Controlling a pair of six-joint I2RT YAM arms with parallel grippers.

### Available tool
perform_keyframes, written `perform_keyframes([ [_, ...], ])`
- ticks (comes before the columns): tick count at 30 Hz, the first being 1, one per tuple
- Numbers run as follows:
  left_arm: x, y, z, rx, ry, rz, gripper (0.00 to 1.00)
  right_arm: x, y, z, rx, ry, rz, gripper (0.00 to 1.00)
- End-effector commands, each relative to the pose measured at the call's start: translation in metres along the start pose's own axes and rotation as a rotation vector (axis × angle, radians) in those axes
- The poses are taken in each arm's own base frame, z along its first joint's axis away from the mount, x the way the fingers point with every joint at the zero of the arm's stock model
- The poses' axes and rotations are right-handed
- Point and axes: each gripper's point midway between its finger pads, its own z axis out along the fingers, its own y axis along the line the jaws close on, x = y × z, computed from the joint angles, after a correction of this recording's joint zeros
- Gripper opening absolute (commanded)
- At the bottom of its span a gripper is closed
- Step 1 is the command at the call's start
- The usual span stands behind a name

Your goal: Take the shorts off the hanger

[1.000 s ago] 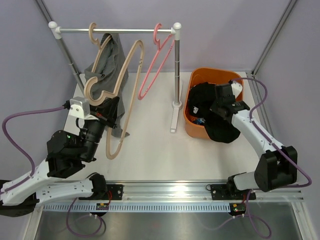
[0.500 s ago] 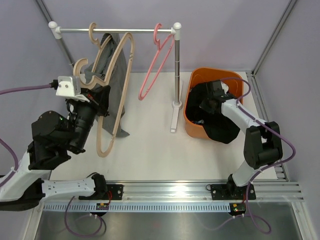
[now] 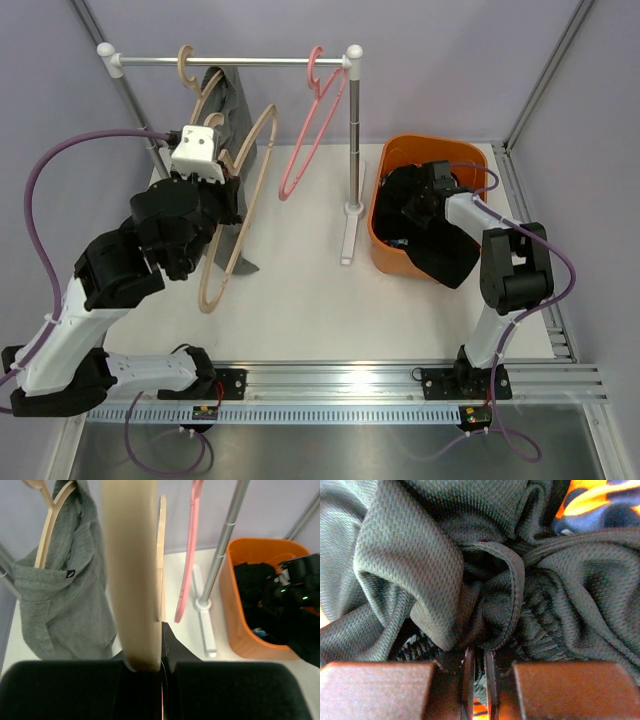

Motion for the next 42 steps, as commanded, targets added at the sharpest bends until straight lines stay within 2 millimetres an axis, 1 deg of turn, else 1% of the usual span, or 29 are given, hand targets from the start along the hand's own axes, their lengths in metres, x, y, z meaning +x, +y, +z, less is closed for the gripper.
perform_keyframes([
  [1, -0.009, 0.009, -0.004, 0.026, 0.003, -0.069, 0.00, -0.026, 0.002, 0.001, -0.036, -0.010, 0.057, 0.18],
  [4, -0.005, 0.014, 0.005, 0.009, 0.022, -0.065, 0.00, -0.040, 0.011, -0.009, -0.043, -0.046, 0.030, 0.25],
  [6, -0.004, 0.017, 0.012, 0.002, 0.036, -0.065, 0.00, -0.046, 0.009, -0.008, -0.031, -0.045, 0.031, 0.29],
  [7, -0.002, 0.017, 0.014, 0.002, 0.045, -0.066, 0.00, -0.050, 0.008, -0.008, -0.026, -0.038, 0.025, 0.29],
  [8, -0.001, 0.015, 0.019, 0.012, 0.055, -0.066, 0.00, -0.061, 0.017, -0.012, -0.045, -0.043, 0.026, 0.29],
  [10, -0.001, 0.014, 0.023, 0.018, 0.061, -0.059, 0.00, -0.064, 0.021, -0.015, -0.056, -0.036, 0.024, 0.29],
  [11, -0.001, 0.012, 0.026, 0.026, 0.068, -0.056, 0.00, -0.063, 0.023, -0.017, -0.068, -0.035, 0.024, 0.30],
  [12, -0.002, 0.016, 0.030, 0.013, 0.070, -0.057, 0.00, -0.065, 0.026, -0.020, -0.083, -0.044, 0.024, 0.31],
  [14, -0.001, 0.018, 0.041, 0.014, 0.088, -0.052, 0.00, -0.062, 0.023, -0.023, -0.083, -0.040, 0.012, 0.33],
  [15, -0.005, 0.020, 0.043, 0.015, 0.084, -0.056, 0.00, -0.060, 0.023, -0.023, -0.086, -0.041, 0.004, 0.35],
  [16, -0.006, 0.022, 0.047, 0.014, 0.087, -0.055, 0.00, -0.054, 0.016, -0.022, -0.075, -0.031, -0.004, 0.37],
  [17, -0.006, 0.017, 0.051, 0.047, 0.095, -0.055, 0.00, -0.053, 0.014, -0.023, -0.076, -0.038, -0.006, 0.41],
  [18, -0.008, 0.023, 0.061, 0.031, 0.095, -0.062, 0.00, -0.056, 0.017, -0.030, -0.093, -0.059, -0.012, 0.44],
  [19, -0.009, 0.023, 0.066, 0.031, 0.102, -0.068, 0.00, -0.051, 0.012, -0.030, -0.084, -0.058, -0.022, 0.48],
  [21, -0.009, 0.024, 0.082, 0.044, 0.110, -0.073, 0.00, -0.054, 0.015, -0.042, -0.098, -0.084, -0.042, 0.57],
  [22, -0.013, 0.019, 0.086, 0.081, 0.102, -0.069, 0.00, -0.054, 0.011, -0.044, -0.093, -0.091, -0.057, 0.59],
  [23, -0.015, 0.020, 0.092, 0.084, 0.095, -0.068, 0.00, -0.057, 0.016, -0.055, -0.112, -0.113, -0.068, 0.60],
  [26, -0.023, 0.018, 0.108, 0.104, 0.074, -0.067, 0.00, -0.059, 0.019, -0.073, -0.138, -0.145, -0.114, 0.67],
  [27, -0.023, 0.018, 0.112, 0.106, 0.080, -0.067, 0.00, -0.061, 0.024, -0.085, -0.158, -0.164, -0.127, 0.70],
  [28, -0.018, 0.015, 0.123, 0.119, 0.101, -0.068, 0.00, -0.063, 0.026, -0.092, -0.164, -0.176, -0.144, 0.73],
  [30, -0.027, 0.015, 0.130, 0.129, 0.074, -0.067, 0.00, -0.067, 0.032, -0.116, -0.195, -0.217, -0.161, 0.78],
  [31, -0.026, 0.013, 0.135, 0.142, 0.074, -0.059, 0.00, -0.067, 0.032, -0.122, -0.201, -0.228, -0.171, 0.86],
  [32, -0.030, 0.012, 0.139, 0.144, 0.057, -0.058, 0.00, -0.070, 0.037, -0.138, -0.225, -0.261, -0.182, 0.97],
  [33, -0.032, 0.012, 0.142, 0.142, 0.053, -0.059, 0.00, -0.072, 0.038, -0.146, -0.229, -0.279, -0.186, 0.99],
  [34, -0.027, 0.012, 0.152, 0.138, 0.071, -0.053, 0.00, -0.074, 0.039, -0.154, -0.232, -0.298, -0.196, 0.99],
  [35, -0.032, 0.012, 0.153, 0.138, 0.060, -0.050, 0.00, -0.075, 0.041, -0.166, -0.240, -0.316, -0.197, 1.00],
  [37, -0.034, 0.013, 0.160, 0.131, 0.056, -0.044, 0.00, -0.077, 0.042, -0.179, -0.243, -0.338, -0.197, 1.00],
  [38, -0.035, 0.011, 0.167, 0.134, 0.053, -0.045, 0.00, -0.078, 0.045, -0.191, -0.265, -0.359, -0.199, 0.99],
  [42, -0.042, 0.010, 0.179, 0.132, 0.025, -0.043, 0.00, -0.074, 0.049, -0.215, -0.314, -0.399, -0.205, 0.99],
])
